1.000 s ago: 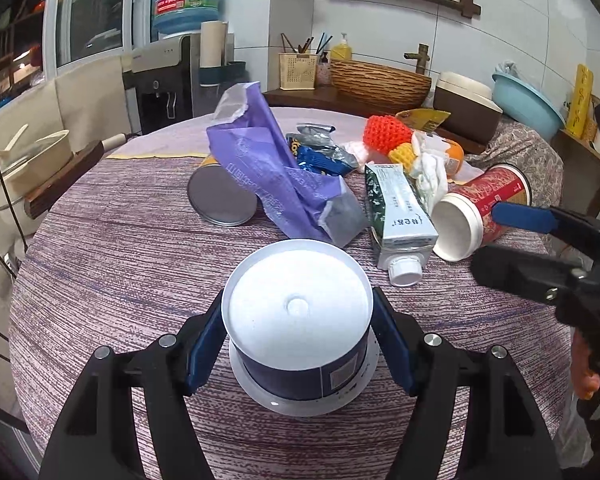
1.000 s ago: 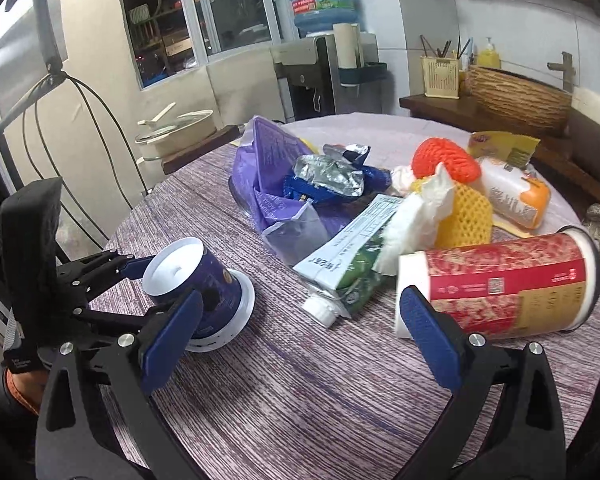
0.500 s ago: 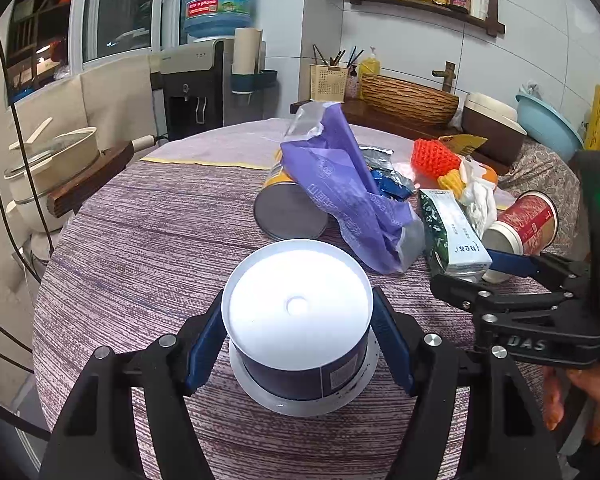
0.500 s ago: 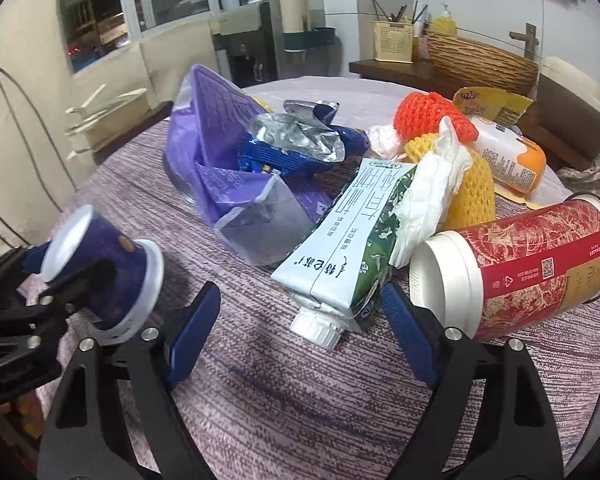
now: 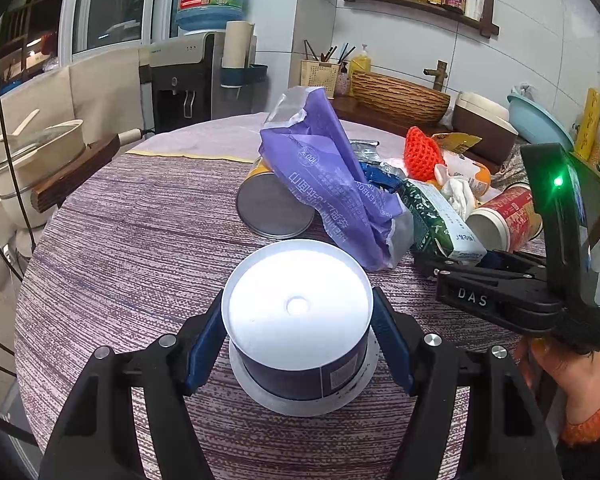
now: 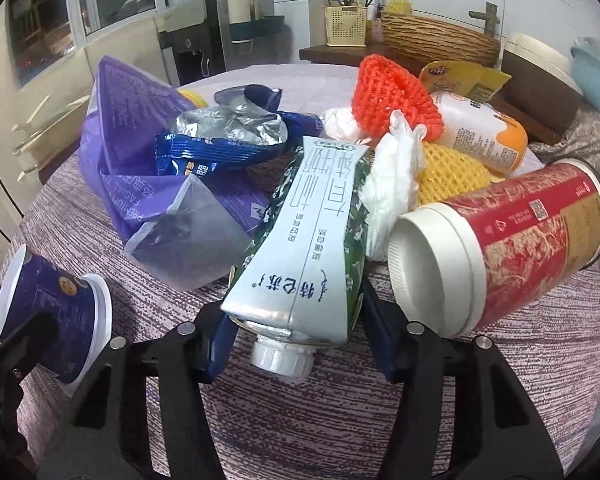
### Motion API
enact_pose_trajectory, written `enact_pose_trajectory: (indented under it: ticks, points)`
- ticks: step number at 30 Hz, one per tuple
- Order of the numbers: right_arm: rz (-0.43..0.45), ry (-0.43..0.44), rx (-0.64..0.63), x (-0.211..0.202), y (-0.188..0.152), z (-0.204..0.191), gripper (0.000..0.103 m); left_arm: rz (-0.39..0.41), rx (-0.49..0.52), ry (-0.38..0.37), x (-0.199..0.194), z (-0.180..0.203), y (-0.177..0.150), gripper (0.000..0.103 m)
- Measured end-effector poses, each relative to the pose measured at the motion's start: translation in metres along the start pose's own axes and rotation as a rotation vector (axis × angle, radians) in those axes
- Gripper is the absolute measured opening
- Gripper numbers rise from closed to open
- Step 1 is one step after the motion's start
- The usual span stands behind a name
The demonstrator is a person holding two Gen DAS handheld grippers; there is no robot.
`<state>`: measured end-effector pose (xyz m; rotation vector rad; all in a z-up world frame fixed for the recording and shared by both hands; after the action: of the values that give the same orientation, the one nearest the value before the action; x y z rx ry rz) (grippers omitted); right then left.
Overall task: Collect trash
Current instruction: 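Grasp the white-green milk carton with the right gripper while the left holds the yogurt cup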
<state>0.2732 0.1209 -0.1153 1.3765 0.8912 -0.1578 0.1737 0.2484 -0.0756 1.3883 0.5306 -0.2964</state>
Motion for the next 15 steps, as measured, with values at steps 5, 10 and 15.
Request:
enact_pose_trajectory:
  ticks: [5, 10, 15]
  points:
    - [0.037, 0.036, -0.014, -0.017, 0.001, -0.007, 0.054, 0.005, 0.006, -0.008, -0.005, 0.002, 0.000, 0.068]
    - [0.141, 0.084, -0.088, -0.058, 0.009, -0.017, 0.053, 0.011, 0.013, -0.015, -0.010, 0.008, 0.001, 0.068]
    - [0.213, 0.169, -0.098, -0.094, 0.017, -0.019, 0.052, 0.008, 0.022, -0.029, -0.011, 0.018, -0.001, 0.068]
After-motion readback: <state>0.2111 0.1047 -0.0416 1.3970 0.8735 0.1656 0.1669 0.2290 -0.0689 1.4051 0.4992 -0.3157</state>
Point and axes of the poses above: each gripper's, at about its wrist camera, not at the fingertips, and x roughly the way its jaws point, z to its right, y to its top, the point moved 10 cm from there along x, roughly the way its jaws point, and after that the axes turned 8 degrees about z, right-handed, at the moved point
